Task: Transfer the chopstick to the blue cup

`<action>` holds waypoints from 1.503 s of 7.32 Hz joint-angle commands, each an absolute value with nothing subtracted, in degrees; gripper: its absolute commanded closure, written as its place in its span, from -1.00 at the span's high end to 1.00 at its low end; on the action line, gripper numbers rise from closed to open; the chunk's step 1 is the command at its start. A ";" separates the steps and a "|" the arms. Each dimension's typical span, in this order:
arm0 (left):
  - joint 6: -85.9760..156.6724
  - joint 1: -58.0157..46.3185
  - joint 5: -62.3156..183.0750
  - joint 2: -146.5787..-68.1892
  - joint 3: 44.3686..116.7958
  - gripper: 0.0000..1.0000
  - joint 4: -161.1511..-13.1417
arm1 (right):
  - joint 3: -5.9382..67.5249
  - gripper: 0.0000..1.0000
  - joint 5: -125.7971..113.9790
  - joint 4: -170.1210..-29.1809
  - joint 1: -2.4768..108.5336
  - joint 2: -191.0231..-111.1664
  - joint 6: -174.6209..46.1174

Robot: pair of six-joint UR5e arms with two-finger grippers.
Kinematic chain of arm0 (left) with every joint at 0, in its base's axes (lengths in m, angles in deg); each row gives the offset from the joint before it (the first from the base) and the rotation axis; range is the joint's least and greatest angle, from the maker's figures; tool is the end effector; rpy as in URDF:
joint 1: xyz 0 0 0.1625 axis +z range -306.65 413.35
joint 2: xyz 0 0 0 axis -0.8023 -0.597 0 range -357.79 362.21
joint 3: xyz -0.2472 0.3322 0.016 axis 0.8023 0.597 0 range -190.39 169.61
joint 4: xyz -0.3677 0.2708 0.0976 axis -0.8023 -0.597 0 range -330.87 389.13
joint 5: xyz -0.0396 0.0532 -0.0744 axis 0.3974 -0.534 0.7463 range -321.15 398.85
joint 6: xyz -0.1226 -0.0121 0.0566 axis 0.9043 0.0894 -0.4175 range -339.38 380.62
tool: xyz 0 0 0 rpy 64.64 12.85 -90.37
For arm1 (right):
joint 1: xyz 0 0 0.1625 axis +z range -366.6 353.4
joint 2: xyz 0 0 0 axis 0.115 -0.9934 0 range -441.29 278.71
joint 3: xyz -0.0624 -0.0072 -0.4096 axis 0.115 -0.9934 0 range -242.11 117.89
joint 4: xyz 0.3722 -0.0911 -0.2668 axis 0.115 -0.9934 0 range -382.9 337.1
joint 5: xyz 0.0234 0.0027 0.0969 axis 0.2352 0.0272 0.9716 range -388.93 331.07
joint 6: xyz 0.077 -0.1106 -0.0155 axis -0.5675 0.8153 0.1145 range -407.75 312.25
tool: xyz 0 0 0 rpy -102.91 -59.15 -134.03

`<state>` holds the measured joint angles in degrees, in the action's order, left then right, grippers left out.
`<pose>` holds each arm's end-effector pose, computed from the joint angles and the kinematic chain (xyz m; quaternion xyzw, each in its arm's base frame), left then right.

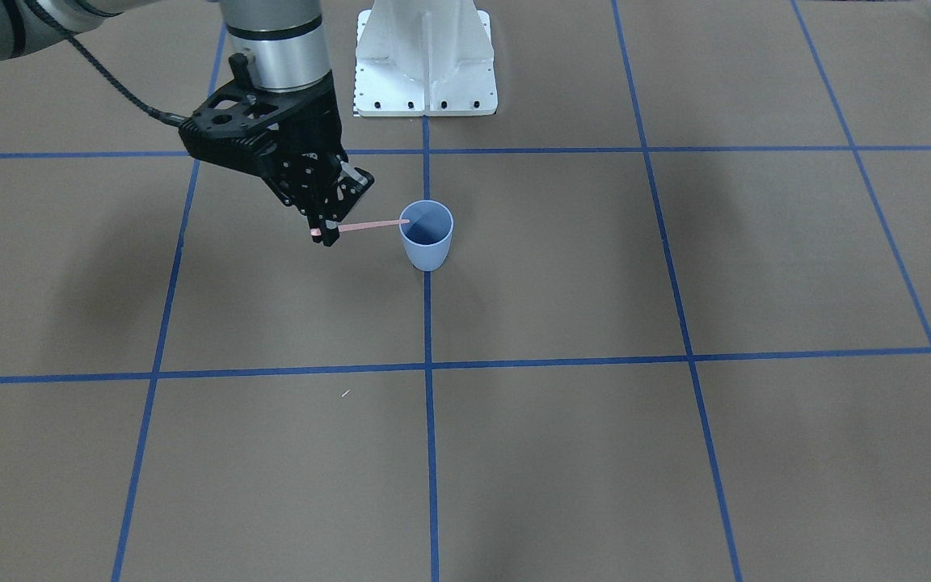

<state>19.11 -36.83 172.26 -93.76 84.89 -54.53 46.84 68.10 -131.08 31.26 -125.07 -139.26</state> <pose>-0.0420 -0.5897 0.5770 0.0452 0.3689 0.0266 0.9280 -0.4443 -0.4932 0.0620 0.0707 -0.3957 0.2853 0.8701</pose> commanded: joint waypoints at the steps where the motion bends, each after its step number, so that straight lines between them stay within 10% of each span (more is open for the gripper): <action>1: 19.21 -36.83 172.26 -93.77 84.80 0.96 -54.54 | 45.56 -1.00 63.37 -132.77 27.25 -123.65 -141.78; 4: 19.21 -36.83 172.26 -93.77 84.80 0.96 -54.63 | 43.80 -1.00 58.09 -132.59 23.55 -123.65 -141.97; 5: 19.30 -36.83 172.26 -93.77 84.80 0.96 -54.63 | 43.36 -0.68 56.78 -132.59 22.59 -123.56 -141.97; 6: 19.21 -36.83 172.26 -93.77 84.80 0.96 -54.63 | 43.44 0.43 56.41 -132.59 22.40 -123.65 -141.97; 7: 19.21 -36.83 172.26 -93.77 84.80 0.96 -54.63 | 43.62 0.95 56.06 -132.59 22.40 -123.48 -141.62; 11: 19.39 -36.74 172.26 -93.85 83.05 0.96 -54.81 | 45.64 1.00 64.17 -132.59 28.95 -123.21 -131.48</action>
